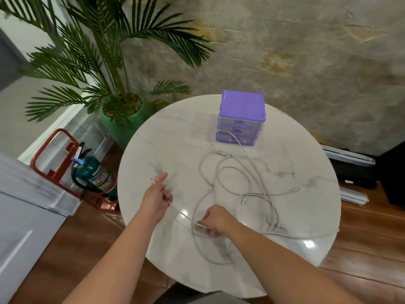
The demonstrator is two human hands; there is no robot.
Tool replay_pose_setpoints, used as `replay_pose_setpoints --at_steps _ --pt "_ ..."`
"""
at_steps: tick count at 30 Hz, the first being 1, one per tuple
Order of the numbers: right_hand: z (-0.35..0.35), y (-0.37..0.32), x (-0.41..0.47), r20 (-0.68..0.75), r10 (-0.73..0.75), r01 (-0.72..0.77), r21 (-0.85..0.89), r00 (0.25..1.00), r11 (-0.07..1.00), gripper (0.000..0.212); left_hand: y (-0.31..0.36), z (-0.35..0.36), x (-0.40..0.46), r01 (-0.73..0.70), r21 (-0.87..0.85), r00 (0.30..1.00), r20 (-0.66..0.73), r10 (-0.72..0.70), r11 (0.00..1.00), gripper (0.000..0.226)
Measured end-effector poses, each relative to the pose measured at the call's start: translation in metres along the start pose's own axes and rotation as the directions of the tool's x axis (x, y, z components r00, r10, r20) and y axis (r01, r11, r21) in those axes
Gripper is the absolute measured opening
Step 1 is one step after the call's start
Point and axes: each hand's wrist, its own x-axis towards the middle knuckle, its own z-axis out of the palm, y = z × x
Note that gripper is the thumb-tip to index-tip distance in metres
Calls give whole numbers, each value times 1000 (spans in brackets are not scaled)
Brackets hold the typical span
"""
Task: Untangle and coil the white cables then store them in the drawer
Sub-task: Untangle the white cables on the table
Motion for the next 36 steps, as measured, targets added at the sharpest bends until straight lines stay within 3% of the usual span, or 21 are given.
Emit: replay_pose_setpoints --at_steps 4,7,14,16,19,21,24,27,31,36 --pt "2 -2 -2 -191 25 -24 12 981 1000 53 -5 14 -11 4 98 999 53 -10 995 21" --pt "2 -1 -8 -250 59 -59 8 966 998 45 -9 21 -16 9 105 996 83 -17 994 30" --pt "0 0 -9 -216 102 -34 295 971 955 12 -9 18 -15 13 119 990 139 -29 993 28" --pt "-4 -2 -11 -196 59 49 503 979 863 5 -7 18 -14 24 74 987 157 -35 997 28" --pt "-15 -10 -23 -133 -33 128 817 991 562 29 -4 18 -10 67 32 976 205 -72 997 27" --pt "-21 -15 -28 -156 -96 183 807 983 561 32 -2 18 -8 87 65 966 238 -100 994 31" --pt "-32 -20 -34 -234 -172 289 697 957 656 34 2 24 -10 102 115 951 280 -131 988 36" --pt "-40 -22 -40 -253 -233 343 631 939 696 33 9 34 -10 120 59 936 327 -133 991 42" --pt "-47 -17 -43 -259 -280 381 582 924 719 33 15 49 -14 84 -111 924 380 -36 990 40" --pt "-55 -13 -43 -300 -302 420 515 905 747 33 15 58 -18 -11 -164 906 415 79 986 36"
